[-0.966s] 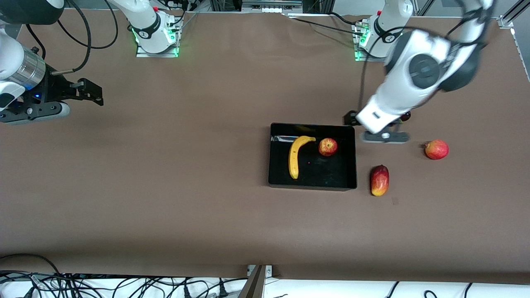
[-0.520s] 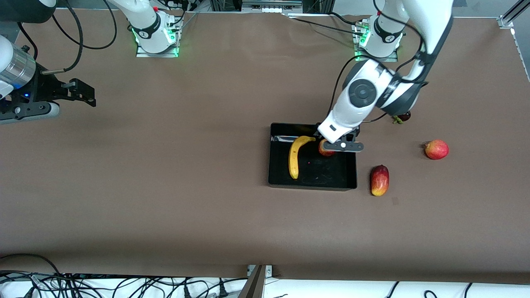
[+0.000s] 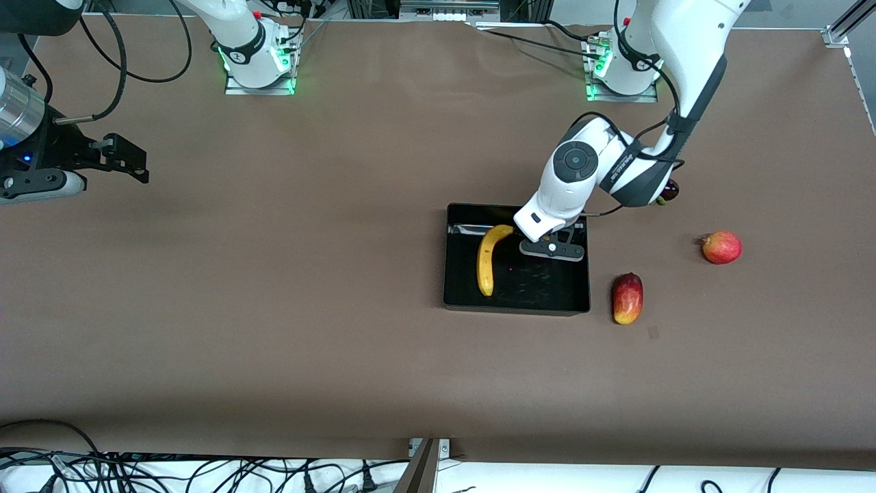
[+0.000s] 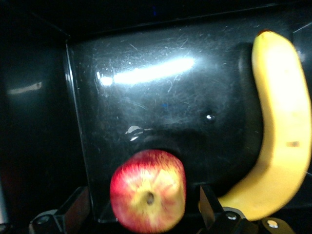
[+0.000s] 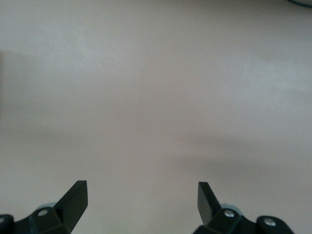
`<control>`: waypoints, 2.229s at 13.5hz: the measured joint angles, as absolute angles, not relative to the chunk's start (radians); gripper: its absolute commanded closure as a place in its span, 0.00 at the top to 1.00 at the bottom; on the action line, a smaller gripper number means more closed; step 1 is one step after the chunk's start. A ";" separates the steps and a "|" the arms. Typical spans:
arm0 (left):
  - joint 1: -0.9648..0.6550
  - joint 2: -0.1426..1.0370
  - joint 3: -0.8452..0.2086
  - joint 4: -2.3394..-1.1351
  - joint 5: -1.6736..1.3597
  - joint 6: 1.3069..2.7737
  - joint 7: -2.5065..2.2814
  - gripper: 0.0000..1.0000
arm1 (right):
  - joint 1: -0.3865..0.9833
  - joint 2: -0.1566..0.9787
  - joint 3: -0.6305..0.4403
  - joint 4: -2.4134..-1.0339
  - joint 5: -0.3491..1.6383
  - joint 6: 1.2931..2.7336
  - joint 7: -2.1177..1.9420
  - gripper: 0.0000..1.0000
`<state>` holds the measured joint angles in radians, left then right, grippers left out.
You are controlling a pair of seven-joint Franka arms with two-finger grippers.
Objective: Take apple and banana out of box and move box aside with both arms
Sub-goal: 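Lift the apple out with the left gripper and set it beside the fruit, then return the left gripper to the tray and grasp the yellow banana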
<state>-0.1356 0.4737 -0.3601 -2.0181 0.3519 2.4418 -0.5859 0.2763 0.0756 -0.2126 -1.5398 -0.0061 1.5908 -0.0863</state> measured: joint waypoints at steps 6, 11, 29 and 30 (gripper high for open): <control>-0.137 0.528 -0.353 -2.018 0.357 2.474 -0.585 0.00 | 0.276 0.087 -0.212 -1.535 -0.006 1.597 -0.088 1.00; -0.132 0.459 -0.352 -1.933 0.359 2.306 -0.579 0.01 | 0.279 0.100 -0.209 -1.534 -0.006 1.598 -0.088 1.00; 0.231 0.335 -0.346 -2.243 0.369 2.362 0.118 1.00 | 0.276 0.100 -0.211 -1.532 -0.006 1.598 -0.088 1.00; 0.231 0.322 -0.355 -2.226 0.368 2.362 0.118 1.00 | 0.276 0.100 -0.211 -1.532 -0.006 1.598 -0.088 1.00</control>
